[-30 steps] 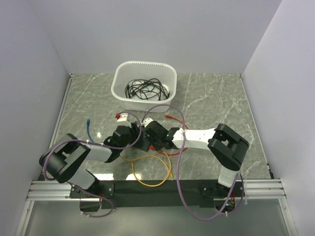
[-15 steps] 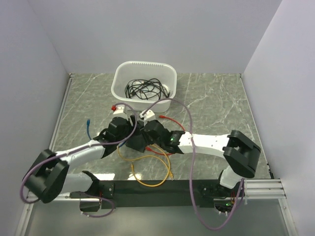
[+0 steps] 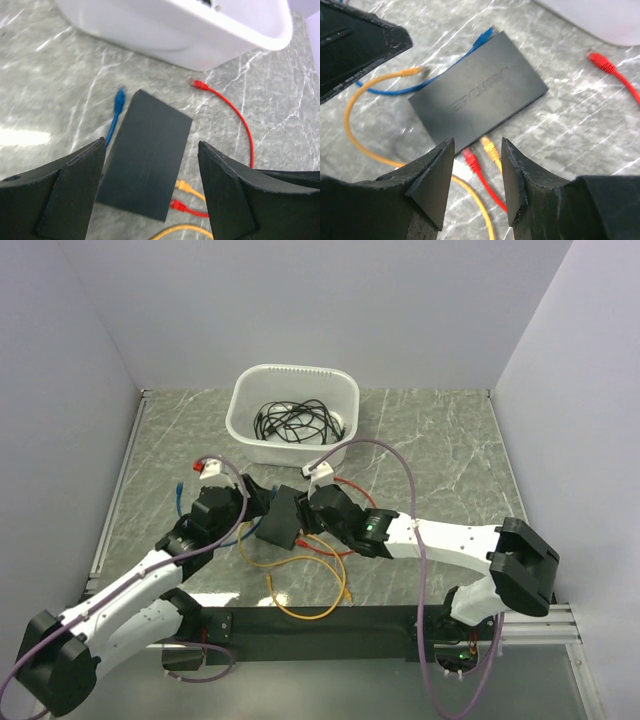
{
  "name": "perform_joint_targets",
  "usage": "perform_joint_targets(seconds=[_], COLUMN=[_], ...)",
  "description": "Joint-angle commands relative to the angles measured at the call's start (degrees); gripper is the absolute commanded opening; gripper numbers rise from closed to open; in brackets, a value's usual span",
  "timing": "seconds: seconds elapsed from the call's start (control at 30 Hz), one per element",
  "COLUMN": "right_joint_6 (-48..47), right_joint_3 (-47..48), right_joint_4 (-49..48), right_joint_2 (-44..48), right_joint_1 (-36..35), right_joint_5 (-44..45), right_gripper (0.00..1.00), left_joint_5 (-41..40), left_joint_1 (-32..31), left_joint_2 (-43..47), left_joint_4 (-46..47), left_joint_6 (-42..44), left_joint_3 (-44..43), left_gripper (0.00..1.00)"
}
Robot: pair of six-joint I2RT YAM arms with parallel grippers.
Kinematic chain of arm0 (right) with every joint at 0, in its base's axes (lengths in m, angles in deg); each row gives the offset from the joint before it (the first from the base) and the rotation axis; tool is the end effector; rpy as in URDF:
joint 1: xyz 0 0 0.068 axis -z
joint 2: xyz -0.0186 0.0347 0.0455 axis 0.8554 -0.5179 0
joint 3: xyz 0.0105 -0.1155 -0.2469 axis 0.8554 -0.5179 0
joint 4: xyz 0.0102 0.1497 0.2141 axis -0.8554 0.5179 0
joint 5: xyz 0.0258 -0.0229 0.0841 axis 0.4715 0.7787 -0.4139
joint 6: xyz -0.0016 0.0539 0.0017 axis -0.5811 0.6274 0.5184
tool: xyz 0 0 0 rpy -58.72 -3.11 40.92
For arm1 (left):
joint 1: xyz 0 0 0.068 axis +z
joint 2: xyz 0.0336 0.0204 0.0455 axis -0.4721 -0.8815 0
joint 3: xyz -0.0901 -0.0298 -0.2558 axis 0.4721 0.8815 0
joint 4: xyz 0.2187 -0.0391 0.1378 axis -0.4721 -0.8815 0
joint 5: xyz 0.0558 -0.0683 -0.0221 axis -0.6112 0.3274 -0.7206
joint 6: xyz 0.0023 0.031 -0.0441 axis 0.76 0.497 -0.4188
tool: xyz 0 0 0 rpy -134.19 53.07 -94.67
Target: Insert the plug into the switch port
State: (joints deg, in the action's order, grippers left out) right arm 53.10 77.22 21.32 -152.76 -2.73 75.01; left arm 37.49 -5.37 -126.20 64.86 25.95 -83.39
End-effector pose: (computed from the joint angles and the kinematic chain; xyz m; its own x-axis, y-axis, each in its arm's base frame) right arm 0.1643 0.2778 0.2442 -0.4738 -0.1818 -0.8617 -0.5595 0.8177 0.1351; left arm 0.1730 -0.1034 0.2345 -0.4483 -0.4442 -0.7757 0.0532 0.8530 -0.5192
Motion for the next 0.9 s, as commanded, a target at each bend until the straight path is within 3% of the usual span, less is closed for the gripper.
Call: perform_joint_targets(seconds=[0.0,0.17,0.43,0.6,0.87], right_joint_6=[2.1,2.5,2.8,2.9,3.3], right_joint_3=[-1.6,-1.9,-1.4,-1.3,-1.2], right_joint_4=[-0.6,-0.5,-0.5,0.6,0.5], right_joint_2=[3.2,2.7,1.7,1.2,0.6], right_joint_1=[-0.8,-1.3,-1.7,-1.7,-1.7], right_joint_5=[-1.6,-2.1,-2.1,-1.9,-1.8], right_gripper=[0.5,0.5,0.5,0.5,0.5], left_joint_5=[-1.3,-0.3,2.4,3.0,4.0], left_joint_1=[0.7,1.2,1.5,1.5,1.5], left_joint_2=[3.7,6.6,4.1,3.8,4.1], left_joint_4=[-5.0,-6.9,-8.0,-9.7,-13.4], left_joint_6=[-3.7,-6.9,-7.8,-8.2,-9.2], left_joint_3=[3.3,6.4,6.9,7.1,6.1], left_gripper=[0.8,0.82,0.77,0.64,0.51])
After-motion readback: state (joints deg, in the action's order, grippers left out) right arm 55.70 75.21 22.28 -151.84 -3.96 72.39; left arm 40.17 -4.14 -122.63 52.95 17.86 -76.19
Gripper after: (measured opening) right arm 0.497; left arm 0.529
